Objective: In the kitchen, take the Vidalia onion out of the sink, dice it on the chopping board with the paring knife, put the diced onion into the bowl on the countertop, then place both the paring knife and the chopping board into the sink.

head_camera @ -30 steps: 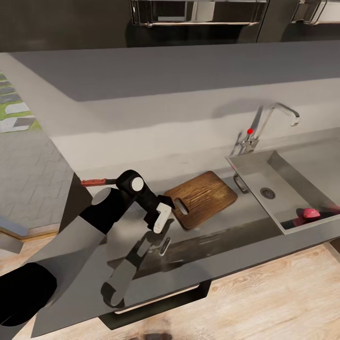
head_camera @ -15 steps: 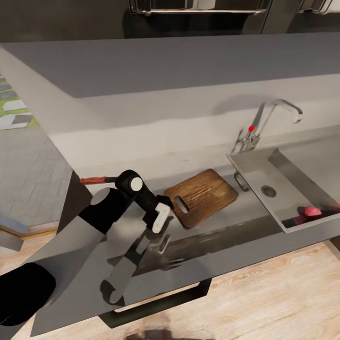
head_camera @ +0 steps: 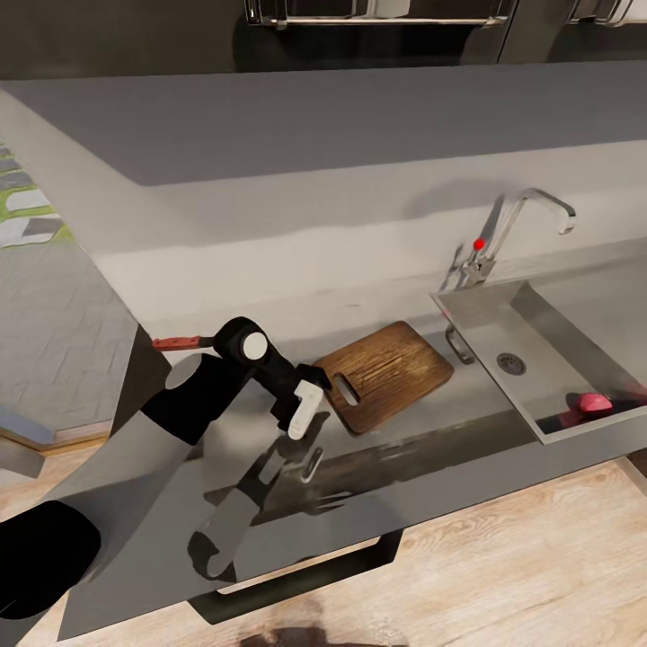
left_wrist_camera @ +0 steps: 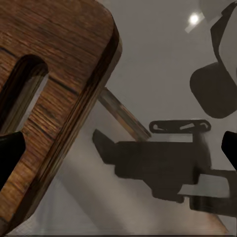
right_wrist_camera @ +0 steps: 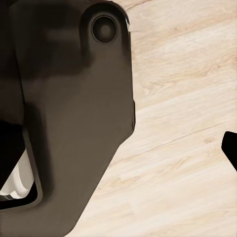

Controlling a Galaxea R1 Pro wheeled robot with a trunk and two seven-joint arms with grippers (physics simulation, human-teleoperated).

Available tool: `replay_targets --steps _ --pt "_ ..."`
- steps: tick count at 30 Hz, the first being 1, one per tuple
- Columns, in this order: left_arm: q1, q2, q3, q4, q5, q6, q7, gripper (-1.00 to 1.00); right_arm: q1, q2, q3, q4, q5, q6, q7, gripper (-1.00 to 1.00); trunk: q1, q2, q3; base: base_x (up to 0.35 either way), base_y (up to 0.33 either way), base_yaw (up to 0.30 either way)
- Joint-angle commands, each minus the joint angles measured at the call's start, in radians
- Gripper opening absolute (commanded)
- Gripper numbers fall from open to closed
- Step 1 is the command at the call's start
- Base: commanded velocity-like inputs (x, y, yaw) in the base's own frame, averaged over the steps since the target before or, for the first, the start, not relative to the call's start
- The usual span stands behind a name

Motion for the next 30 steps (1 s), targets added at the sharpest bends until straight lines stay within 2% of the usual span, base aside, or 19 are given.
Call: replay_targets --steps 1,9,30 --pt "-0.001 0.003 -0.002 -0.014 -0.002 0.000 -0.002 1.00 0.000 0.000 -0.001 0.001 0.002 -0.003 -0.003 1.00 0.001 -0.002 -0.001 0.000 0.000 0.000" --pt "-0.001 0.006 0.043 -0.025 -0.003 0.001 -0.002 1.00 0.000 0.000 -0.001 0.001 0.002 -0.003 -0.003 1.00 0.001 -0.002 -0.001 0.000 0.000 0.000" --pt "-0.001 0.004 0.048 0.003 -0.004 0.002 0.000 1.00 0.000 -0.001 -0.001 0.001 0.002 -0.003 -0.003 1.00 0.001 -0.002 -0.001 0.013 0.000 0.000"
